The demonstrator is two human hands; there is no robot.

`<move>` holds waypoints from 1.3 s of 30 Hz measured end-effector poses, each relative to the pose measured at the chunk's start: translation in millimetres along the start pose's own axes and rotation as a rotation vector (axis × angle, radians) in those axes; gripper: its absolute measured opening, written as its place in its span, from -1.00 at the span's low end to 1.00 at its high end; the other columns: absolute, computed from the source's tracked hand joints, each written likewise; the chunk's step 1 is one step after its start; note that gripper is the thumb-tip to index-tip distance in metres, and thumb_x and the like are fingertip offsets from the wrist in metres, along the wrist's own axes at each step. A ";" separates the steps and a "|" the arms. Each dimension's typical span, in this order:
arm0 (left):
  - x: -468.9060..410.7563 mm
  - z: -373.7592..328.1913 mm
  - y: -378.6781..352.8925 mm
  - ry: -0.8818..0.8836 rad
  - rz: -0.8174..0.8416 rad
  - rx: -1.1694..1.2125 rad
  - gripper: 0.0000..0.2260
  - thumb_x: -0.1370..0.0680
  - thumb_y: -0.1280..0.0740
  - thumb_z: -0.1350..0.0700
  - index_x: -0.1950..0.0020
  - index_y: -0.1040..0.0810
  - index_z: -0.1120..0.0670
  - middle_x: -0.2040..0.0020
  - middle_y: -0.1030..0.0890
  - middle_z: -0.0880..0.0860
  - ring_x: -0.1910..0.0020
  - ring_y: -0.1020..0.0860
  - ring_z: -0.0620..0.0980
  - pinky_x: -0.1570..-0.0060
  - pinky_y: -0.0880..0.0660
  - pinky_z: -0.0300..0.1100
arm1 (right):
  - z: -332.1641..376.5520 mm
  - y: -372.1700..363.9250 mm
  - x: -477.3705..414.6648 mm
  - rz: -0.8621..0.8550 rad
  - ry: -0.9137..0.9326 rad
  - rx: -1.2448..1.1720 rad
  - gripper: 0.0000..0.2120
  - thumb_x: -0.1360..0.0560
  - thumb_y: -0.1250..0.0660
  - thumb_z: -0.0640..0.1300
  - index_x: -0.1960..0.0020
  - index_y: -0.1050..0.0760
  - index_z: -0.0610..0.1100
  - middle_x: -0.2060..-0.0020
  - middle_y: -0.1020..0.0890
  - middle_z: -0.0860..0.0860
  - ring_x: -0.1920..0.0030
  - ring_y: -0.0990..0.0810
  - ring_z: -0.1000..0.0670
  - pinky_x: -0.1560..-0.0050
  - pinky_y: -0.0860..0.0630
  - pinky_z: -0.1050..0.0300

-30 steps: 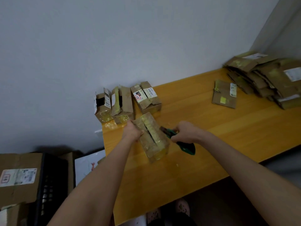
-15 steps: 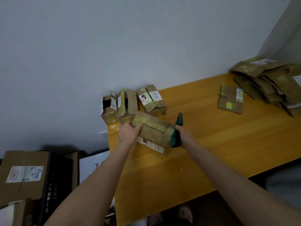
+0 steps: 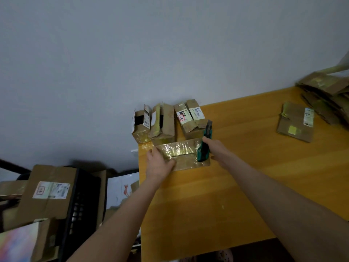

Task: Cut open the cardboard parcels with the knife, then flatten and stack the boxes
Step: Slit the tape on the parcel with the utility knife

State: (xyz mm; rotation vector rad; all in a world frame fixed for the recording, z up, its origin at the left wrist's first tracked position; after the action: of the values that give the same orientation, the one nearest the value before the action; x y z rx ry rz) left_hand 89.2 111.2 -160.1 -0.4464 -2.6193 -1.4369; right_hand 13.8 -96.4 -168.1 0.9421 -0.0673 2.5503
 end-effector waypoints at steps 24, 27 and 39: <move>-29.0 -92.7 -62.1 -0.489 0.319 -0.751 0.03 -0.38 -0.51 -0.08 -0.59 0.15 0.07 -0.55 -0.03 0.13 -0.53 -0.01 0.17 -0.51 -0.07 0.09 | -34.0 64.0 10.6 -0.013 0.310 0.552 -0.53 -0.54 -0.27 -0.01 -0.45 -0.35 0.14 0.13 -0.66 -0.08 0.29 -0.55 -0.06 0.35 -0.39 0.10; -29.7 -91.8 -61.9 -0.490 0.313 -0.745 0.03 -0.38 -0.51 -0.08 -0.59 0.14 0.07 -0.55 -0.04 0.13 -0.53 -0.01 0.16 -0.51 -0.07 0.07 | -31.4 63.7 11.0 -0.020 0.335 0.510 -0.53 -0.53 -0.29 -0.01 -0.43 -0.35 0.17 0.06 -0.68 -0.07 0.14 -0.64 -0.13 0.26 -0.53 -0.02; -29.3 -91.4 -60.9 -0.472 0.293 -0.743 0.00 -0.39 -0.51 -0.06 -0.60 0.10 0.01 -0.54 -0.07 0.11 -0.52 -0.04 0.17 -0.50 -0.11 0.03 | -33.1 62.9 16.7 0.150 0.321 0.446 -0.46 -0.52 -0.35 -0.18 -0.46 -0.33 0.00 -0.23 -0.58 -0.03 0.10 -0.61 0.10 0.18 -0.57 0.20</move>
State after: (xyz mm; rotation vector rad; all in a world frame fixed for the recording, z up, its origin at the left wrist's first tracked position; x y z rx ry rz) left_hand 94.7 -2.2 -166.7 -1.3170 -2.0460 -2.3749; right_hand -43.1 -141.3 -176.9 0.6776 0.5644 2.8850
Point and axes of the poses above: each hand's wrist, its own x-axis away from the middle knuckle, its own y-axis out of the back of the hand, z = x × y, the point moved 9 cm from there along -x, towards the middle knuckle
